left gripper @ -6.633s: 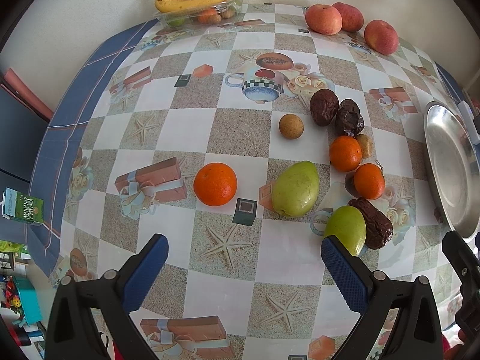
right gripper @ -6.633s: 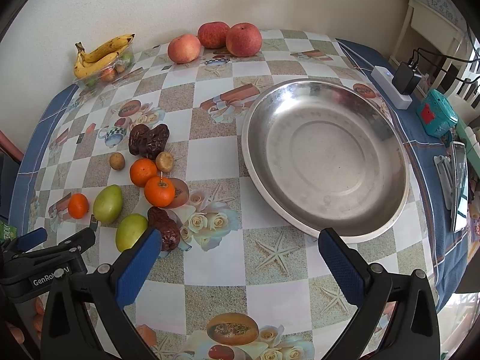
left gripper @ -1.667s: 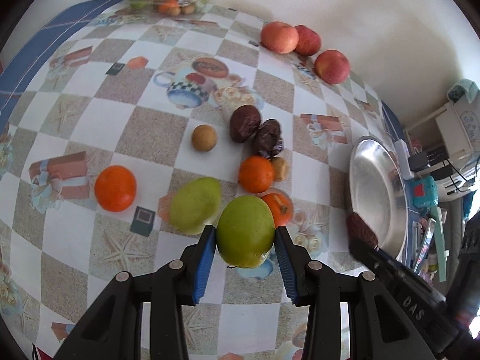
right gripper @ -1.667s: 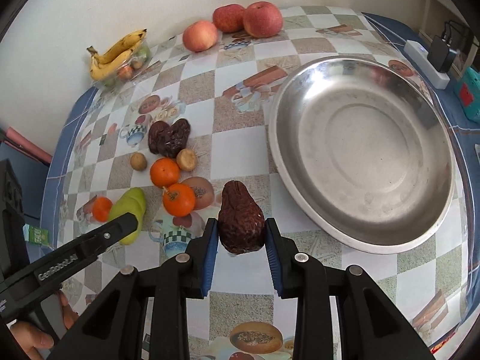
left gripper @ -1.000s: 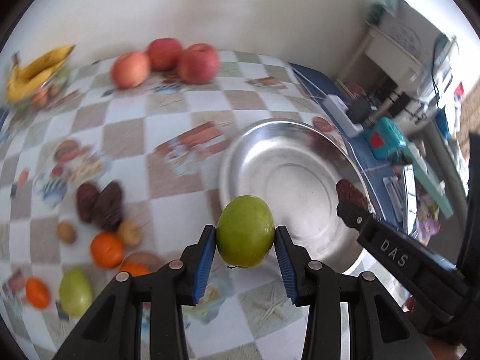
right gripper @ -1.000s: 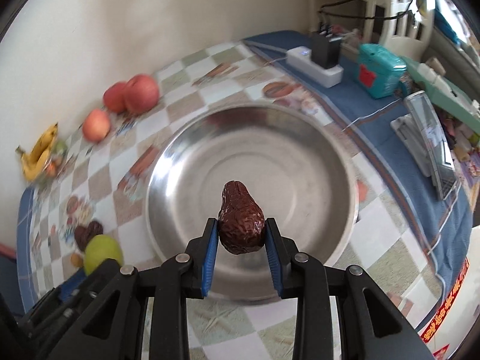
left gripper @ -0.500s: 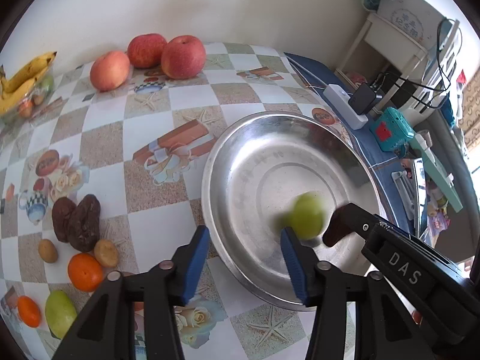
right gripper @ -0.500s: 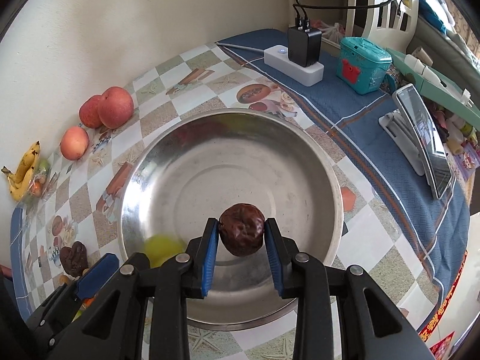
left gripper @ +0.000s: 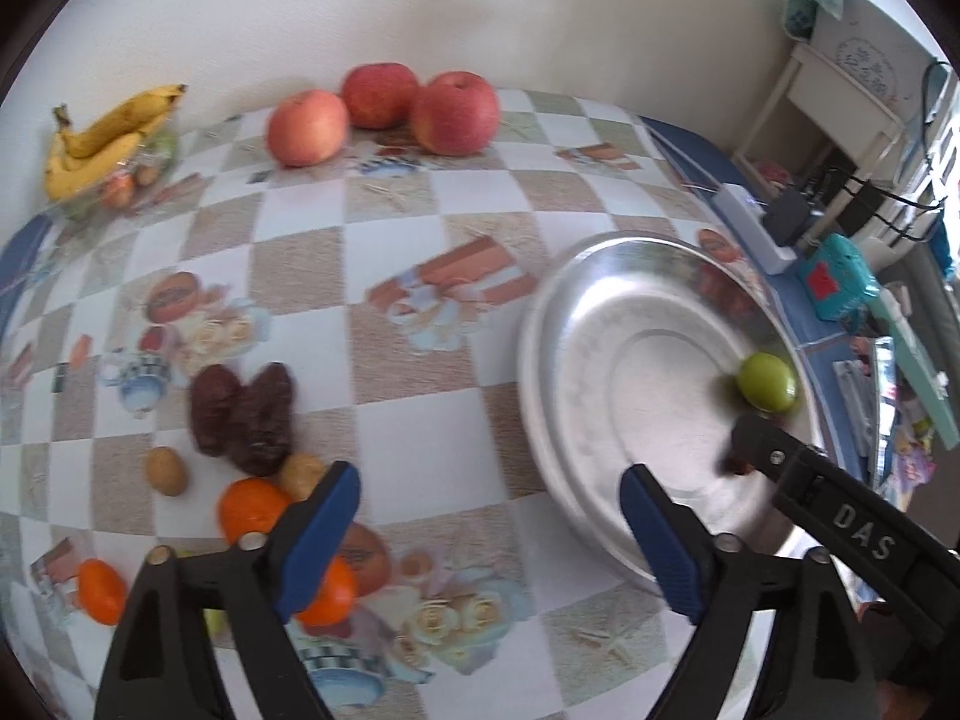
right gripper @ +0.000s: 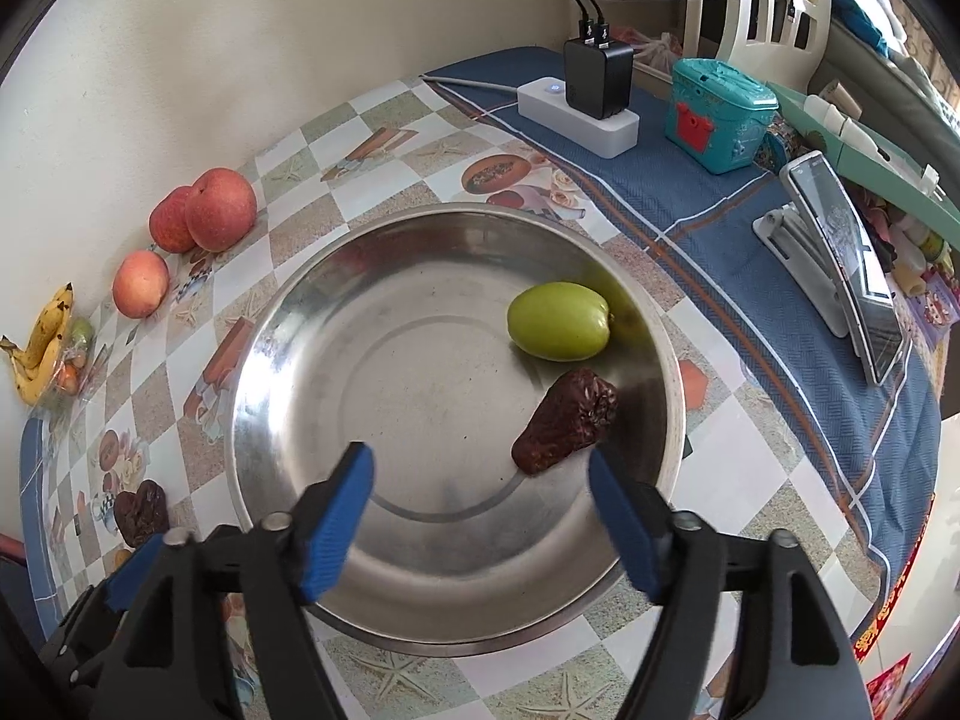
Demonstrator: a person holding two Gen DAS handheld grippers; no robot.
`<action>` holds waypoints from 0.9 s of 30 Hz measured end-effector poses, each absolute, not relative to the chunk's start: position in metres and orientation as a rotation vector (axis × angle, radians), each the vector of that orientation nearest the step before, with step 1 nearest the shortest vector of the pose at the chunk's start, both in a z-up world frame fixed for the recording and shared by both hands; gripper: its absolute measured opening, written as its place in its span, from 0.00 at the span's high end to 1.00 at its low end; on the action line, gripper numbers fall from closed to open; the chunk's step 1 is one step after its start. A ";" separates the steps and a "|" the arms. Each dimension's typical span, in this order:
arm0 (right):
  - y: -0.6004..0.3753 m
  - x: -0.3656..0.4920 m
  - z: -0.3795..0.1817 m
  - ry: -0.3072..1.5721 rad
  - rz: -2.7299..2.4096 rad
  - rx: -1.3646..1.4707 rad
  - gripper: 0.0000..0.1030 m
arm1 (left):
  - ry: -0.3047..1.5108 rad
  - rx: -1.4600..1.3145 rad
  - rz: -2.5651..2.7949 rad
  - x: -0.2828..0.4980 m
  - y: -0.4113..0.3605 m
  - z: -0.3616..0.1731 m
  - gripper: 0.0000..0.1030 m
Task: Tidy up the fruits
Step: 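Withdraw both open tools from the bowl back toward the fruit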
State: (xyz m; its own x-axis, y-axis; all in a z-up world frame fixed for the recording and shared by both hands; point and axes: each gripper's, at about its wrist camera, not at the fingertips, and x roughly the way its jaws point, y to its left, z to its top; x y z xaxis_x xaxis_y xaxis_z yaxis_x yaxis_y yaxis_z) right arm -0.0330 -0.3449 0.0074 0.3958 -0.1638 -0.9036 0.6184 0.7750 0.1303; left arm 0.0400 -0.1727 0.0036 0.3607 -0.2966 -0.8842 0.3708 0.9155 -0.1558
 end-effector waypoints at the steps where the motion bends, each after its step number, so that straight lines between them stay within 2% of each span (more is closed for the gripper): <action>1: -0.344 -0.032 0.007 1.058 -0.516 0.490 0.20 | 1.115 0.078 -0.414 0.040 -0.170 0.004 0.06; 2: -0.343 -0.032 0.007 1.061 -0.512 0.485 0.19 | 1.107 0.070 -0.398 0.041 -0.166 0.006 0.00; 10: -0.327 -0.026 0.002 1.105 -0.468 0.391 0.18 | 1.094 0.023 -0.167 0.051 -0.118 0.014 0.00; 12: -0.320 -0.023 0.002 1.102 -0.436 0.368 0.13 | 1.083 0.029 -0.113 0.053 -0.105 0.016 0.00; 13: -0.316 -0.022 0.003 1.100 -0.422 0.357 0.06 | 1.083 0.027 -0.080 0.054 -0.097 0.016 0.00; 20: -0.285 -0.015 0.010 1.079 -0.309 0.244 0.06 | 1.139 -0.100 0.079 0.063 -0.027 0.012 0.00; 27: -0.266 -0.010 0.007 1.093 -0.201 0.238 0.06 | 1.114 -0.168 0.202 0.056 0.031 0.021 0.00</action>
